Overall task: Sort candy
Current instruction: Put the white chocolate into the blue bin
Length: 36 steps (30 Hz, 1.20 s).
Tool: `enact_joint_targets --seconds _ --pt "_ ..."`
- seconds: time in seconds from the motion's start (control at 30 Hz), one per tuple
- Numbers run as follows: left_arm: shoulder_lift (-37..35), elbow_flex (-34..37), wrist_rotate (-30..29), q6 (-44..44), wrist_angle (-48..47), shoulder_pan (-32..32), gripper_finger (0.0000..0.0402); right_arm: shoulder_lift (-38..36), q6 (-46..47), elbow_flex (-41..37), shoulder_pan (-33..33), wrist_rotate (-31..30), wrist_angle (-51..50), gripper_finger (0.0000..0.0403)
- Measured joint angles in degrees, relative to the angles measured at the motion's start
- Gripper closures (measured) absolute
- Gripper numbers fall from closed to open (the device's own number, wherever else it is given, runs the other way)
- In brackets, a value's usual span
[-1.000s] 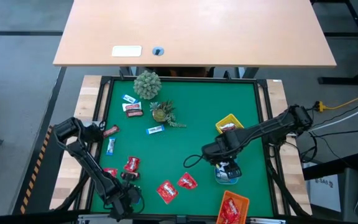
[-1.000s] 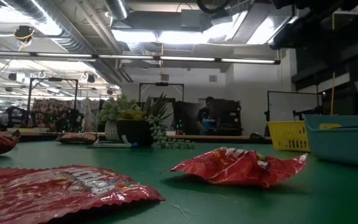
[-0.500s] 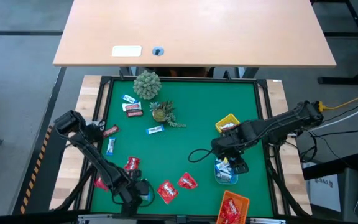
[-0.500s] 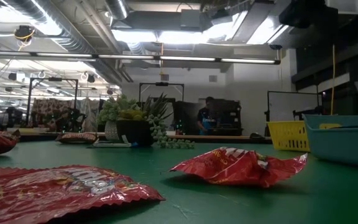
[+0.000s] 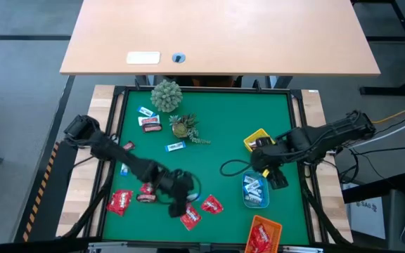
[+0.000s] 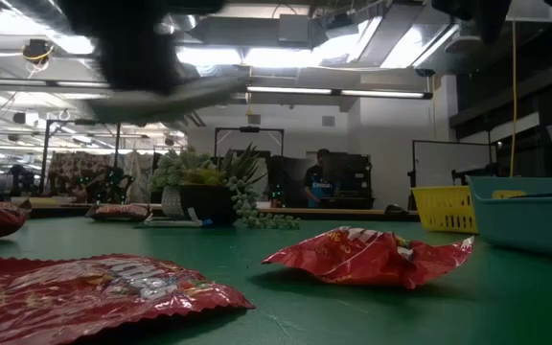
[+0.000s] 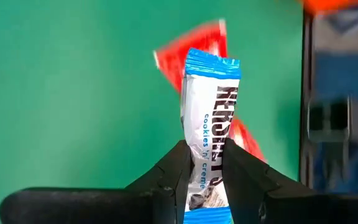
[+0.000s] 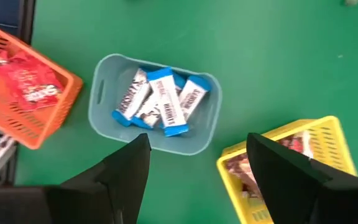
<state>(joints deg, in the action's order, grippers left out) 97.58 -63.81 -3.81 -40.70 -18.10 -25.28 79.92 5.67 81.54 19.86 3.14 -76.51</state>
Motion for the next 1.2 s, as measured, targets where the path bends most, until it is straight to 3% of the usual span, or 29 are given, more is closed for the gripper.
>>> enact_joint_targets --seconds 0.3,0.5,0.77,1.03,1.2 --pt "0.0 0.0 1.6 23.9 17.9 10.4 0.0319 -1.1 -1.6 0.0 0.0 -6.7 0.1 0.0136" --pt "0.3 0.0 0.9 30.7 32.4 14.4 0.0319 -1.1 -1.7 0.0 0.0 -14.5 0.2 0.0136" --pt "3.7 -0.1 -2.4 30.8 53.1 17.3 0.0319 -1.9 -3.1 1.4 0.0 -19.0 -0.1 0.0136" --pt "10.6 -0.1 -1.4 25.5 63.1 17.2 0.0319 -2.6 -3.7 7.4 0.0 -20.0 0.0 0.0136" --pt "15.9 -3.0 0.0 22.2 63.9 16.9 0.0319 -2.6 -4.7 8.3 0.0 -20.1 0.3 0.0136"
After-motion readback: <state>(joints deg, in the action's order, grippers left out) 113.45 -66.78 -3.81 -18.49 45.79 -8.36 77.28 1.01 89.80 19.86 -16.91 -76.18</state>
